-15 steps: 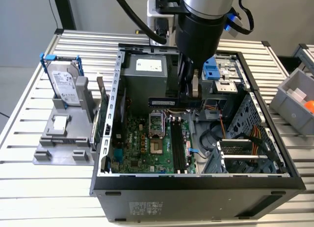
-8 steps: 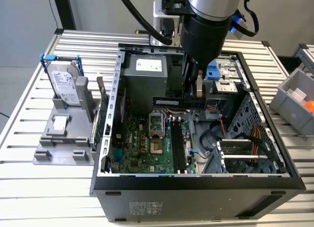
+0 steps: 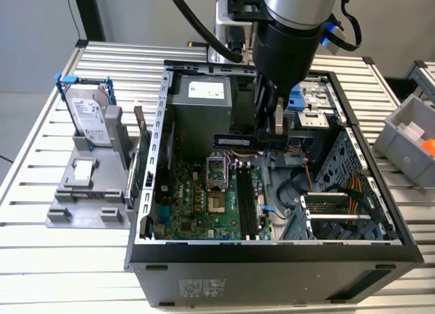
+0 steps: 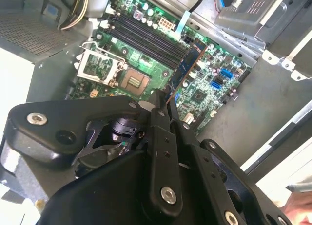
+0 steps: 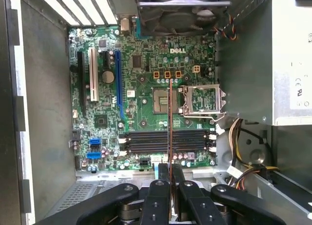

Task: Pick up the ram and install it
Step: 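Pick up the ram and move it above insertion slot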

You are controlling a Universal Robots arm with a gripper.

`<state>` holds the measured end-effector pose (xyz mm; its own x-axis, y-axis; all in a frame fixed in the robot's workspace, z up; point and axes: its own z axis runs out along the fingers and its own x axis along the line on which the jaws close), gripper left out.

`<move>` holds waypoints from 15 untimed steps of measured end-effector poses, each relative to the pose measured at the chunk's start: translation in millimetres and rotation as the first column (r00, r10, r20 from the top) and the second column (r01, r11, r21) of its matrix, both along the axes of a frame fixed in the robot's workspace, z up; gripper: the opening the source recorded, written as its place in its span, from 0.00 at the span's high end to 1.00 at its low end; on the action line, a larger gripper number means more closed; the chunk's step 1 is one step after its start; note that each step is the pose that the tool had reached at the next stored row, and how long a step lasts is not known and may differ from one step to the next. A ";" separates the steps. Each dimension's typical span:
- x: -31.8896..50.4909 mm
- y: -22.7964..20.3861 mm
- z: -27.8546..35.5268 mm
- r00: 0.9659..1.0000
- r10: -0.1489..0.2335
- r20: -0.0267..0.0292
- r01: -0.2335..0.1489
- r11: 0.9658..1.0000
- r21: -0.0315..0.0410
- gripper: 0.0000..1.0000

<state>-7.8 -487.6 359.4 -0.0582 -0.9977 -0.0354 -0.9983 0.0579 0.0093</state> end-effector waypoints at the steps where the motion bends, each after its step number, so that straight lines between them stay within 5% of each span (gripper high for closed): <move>1: 0.2 0.0 -0.1 1.000 0.000 0.000 0.000 1.000 0.000 1.00; 15: 4.3 0.0 -1.6 1.000 0.000 0.000 0.000 1.000 0.000 1.00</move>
<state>-3.6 -487.6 357.8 -0.0583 -0.9977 -0.0354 -0.9983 0.0580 0.0092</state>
